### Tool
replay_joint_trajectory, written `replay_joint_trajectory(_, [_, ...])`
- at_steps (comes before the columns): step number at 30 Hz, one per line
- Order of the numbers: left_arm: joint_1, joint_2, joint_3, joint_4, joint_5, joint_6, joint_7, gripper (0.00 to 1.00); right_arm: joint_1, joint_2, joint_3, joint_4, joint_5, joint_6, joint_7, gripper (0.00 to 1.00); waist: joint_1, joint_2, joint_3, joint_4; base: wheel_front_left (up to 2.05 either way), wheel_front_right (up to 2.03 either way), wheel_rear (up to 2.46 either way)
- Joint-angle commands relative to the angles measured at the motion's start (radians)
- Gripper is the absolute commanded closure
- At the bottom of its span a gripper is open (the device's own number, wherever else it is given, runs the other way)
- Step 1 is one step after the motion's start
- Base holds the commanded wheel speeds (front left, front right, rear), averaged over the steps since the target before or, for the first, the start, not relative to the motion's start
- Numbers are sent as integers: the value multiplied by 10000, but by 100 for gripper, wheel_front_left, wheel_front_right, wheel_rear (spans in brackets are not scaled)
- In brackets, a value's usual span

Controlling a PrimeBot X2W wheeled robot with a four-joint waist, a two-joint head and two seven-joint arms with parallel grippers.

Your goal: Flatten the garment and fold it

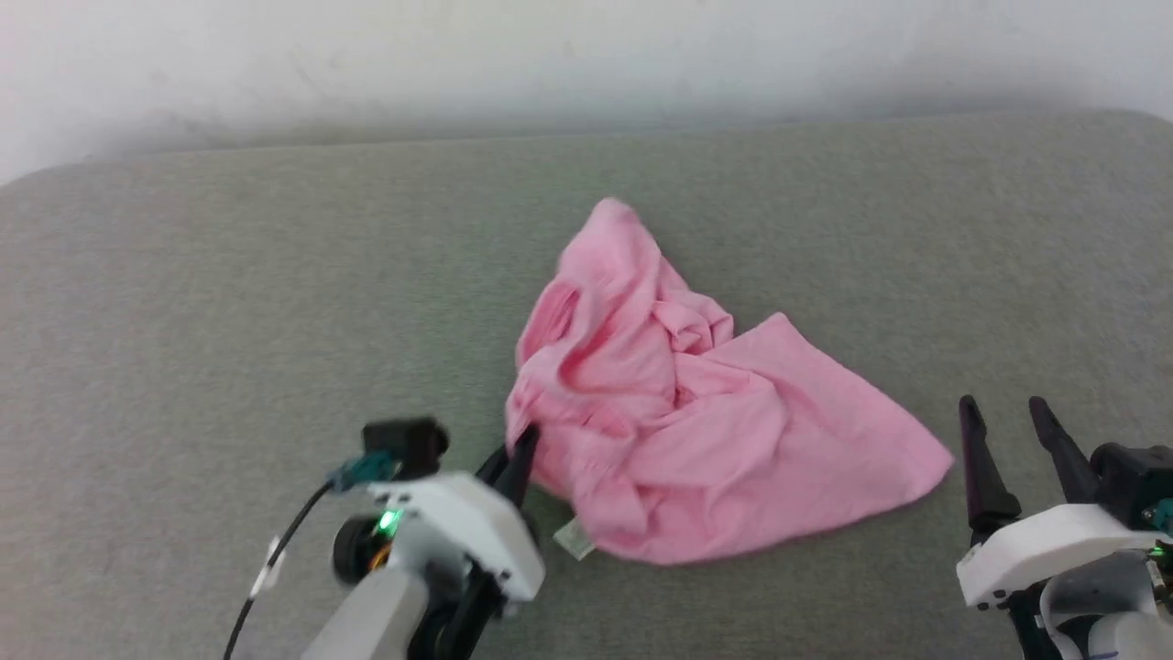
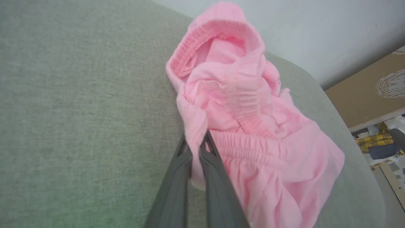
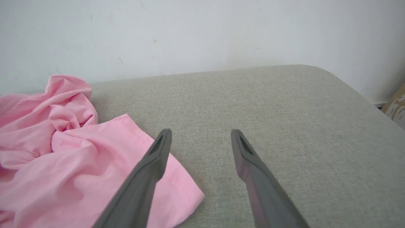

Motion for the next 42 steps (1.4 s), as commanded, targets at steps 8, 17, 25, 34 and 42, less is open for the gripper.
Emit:
replay_joint_trajectory(8, [1054,490,455,848,55,439,-952,0,363,28,277,-88,-50,-9,264,0,1,0,-806,939,0,0,0])
replay_joint_trajectory(17, [910,1300,-355,-600,999,-127,-970,0,579,28,373,-75,-11,-9,388,0,1,0,-1128,1016,0,0,0])
replay_joint_trajectory(25, [252,2523,-1956,-2713,1470,-717,2990,0,541,28,570,75,196,-9,297,0,1,0,-890,674,0,0,0])
replay_joint_trajectory(34, [-768,2857,-2502,-3337,2293,-661,4294,0,312,28,587,379,388,-9,76,0,1,0,-233,245,0,0,0])
replay_joint_trajectory(42, [-1075,2827,-2629,-2999,2270,-663,4772,64,38,28,569,613,391,-9,-81,0,1,0,92,93,0,0,0])
